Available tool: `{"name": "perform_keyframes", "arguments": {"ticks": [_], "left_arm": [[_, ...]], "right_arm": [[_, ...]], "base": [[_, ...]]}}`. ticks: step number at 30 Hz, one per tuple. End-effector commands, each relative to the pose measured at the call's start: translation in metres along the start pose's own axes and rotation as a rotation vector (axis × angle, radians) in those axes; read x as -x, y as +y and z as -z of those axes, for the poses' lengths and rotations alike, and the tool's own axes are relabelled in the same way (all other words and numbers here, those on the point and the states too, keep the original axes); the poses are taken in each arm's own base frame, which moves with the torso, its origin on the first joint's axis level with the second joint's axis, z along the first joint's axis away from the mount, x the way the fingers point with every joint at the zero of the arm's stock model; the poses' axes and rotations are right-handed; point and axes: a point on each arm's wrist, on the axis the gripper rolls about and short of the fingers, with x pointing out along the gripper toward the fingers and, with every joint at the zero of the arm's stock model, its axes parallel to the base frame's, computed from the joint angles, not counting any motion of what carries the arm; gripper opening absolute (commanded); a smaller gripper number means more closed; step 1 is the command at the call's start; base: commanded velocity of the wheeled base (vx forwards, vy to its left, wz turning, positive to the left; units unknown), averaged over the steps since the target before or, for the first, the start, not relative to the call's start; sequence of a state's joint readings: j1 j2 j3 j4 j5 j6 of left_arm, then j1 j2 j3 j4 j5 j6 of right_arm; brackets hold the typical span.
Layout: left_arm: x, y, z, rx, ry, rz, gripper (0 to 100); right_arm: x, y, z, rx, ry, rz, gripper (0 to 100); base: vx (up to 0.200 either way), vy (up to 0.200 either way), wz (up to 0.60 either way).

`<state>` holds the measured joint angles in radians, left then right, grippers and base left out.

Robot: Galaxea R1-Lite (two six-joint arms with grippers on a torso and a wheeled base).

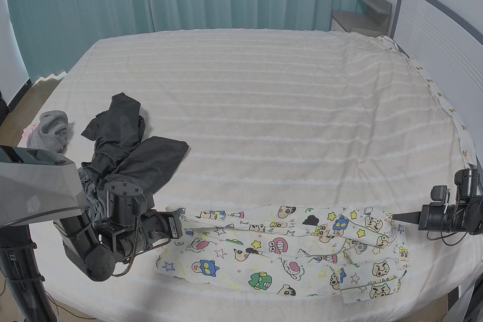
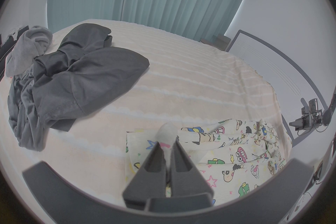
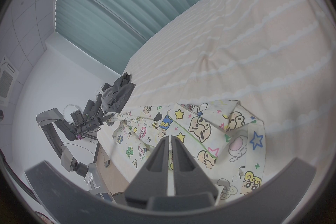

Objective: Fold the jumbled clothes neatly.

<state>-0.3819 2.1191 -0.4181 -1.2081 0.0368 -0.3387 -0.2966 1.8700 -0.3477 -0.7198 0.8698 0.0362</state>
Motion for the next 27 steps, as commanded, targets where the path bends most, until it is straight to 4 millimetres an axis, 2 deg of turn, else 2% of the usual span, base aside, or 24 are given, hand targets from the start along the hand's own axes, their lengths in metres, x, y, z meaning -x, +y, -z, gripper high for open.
{"name": "perform_keyframes", "arguments": {"ticks": [1,4,5,6,16,27], "left_arm": [[0.001,0.001,0.005,0.000,0.020,-0.006,0],[0.001,0.001,0.005,0.001,0.021,-0.006,0],[0.001,0.001,0.006,0.002,0.022,-0.005,0],[0.001,0.000,0.006,0.001,0.024,-0.004,0],[0.001,0.000,0.009,0.000,0.022,-0.001,0],[-0.001,0.001,0.011,0.003,-0.009,0.005,0]], "right_arm": [[0.000,-0.007,0.006,-0.040,0.014,0.015,0],[-0.001,-0.013,0.010,-0.062,0.027,0.023,0],[-0.005,-0.020,0.015,-0.087,0.043,0.031,0],[-0.007,-0.023,0.016,-0.094,0.050,0.035,100],[-0.020,-0.044,0.021,-0.120,0.071,0.067,100],[-0.025,-0.046,0.023,-0.114,0.072,0.059,100]], "base": [[0.000,0.000,0.00],[0.000,0.000,0.00],[0.000,0.000,0.00],[0.000,0.000,0.00],[0.000,0.000,0.00],[0.000,0.000,0.00]]}}
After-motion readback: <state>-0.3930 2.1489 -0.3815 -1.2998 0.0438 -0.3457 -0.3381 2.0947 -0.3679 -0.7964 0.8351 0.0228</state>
